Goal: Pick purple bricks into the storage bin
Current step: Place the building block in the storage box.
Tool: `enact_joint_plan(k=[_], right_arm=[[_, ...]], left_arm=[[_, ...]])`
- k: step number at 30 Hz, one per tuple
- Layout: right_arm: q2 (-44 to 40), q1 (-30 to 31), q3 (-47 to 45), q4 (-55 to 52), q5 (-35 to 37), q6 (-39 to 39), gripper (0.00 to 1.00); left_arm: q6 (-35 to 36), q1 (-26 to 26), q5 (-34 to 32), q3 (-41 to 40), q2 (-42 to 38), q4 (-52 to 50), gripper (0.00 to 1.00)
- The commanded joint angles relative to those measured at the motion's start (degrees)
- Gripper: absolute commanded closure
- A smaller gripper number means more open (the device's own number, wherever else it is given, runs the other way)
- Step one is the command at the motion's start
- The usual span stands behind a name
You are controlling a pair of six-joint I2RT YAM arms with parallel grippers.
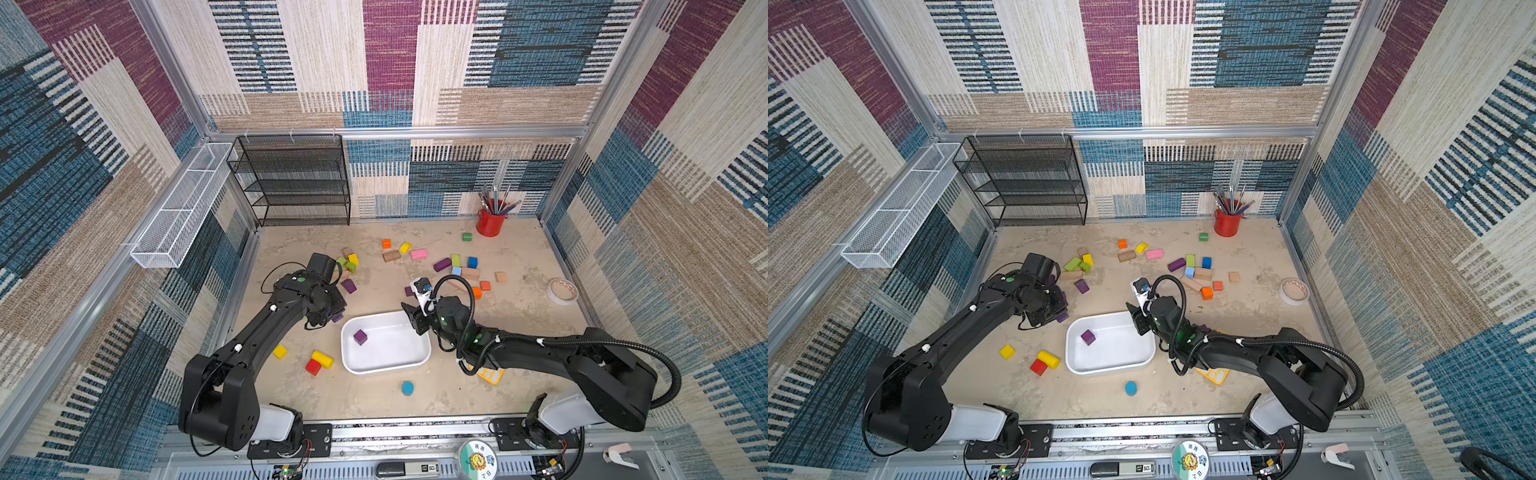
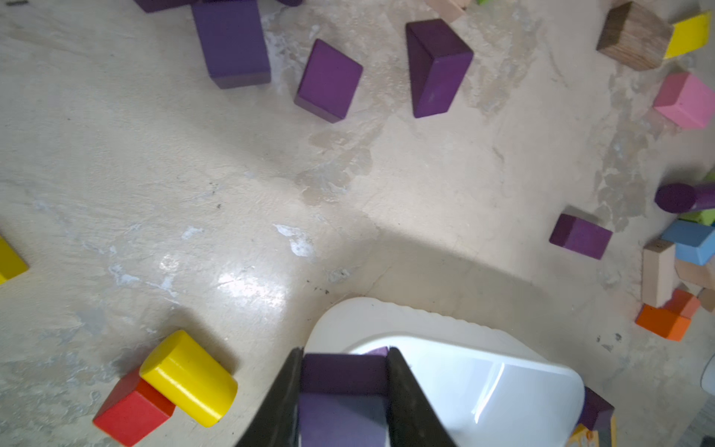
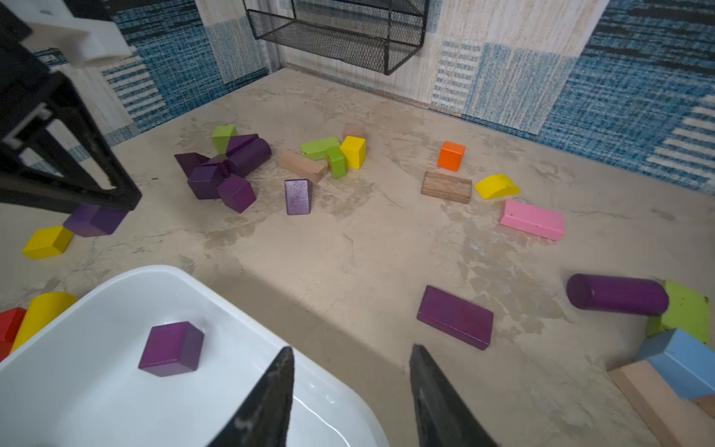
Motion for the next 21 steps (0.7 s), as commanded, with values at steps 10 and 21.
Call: enact_joint_plan(k=[10,21], right_arm=[[-1.09,-4.42,-0.7,-2.3,1.4,6.67,0.5],[-3.38,-7.11,-2.63,-1.87,2.48,8.59,0.51]], left_arm=[[3.47,-11.06,-4.03,5.18,5.0,-2.29,0.75],[0.51,-22.36,-13.88,7.12,9.77,-3.52,0.76]])
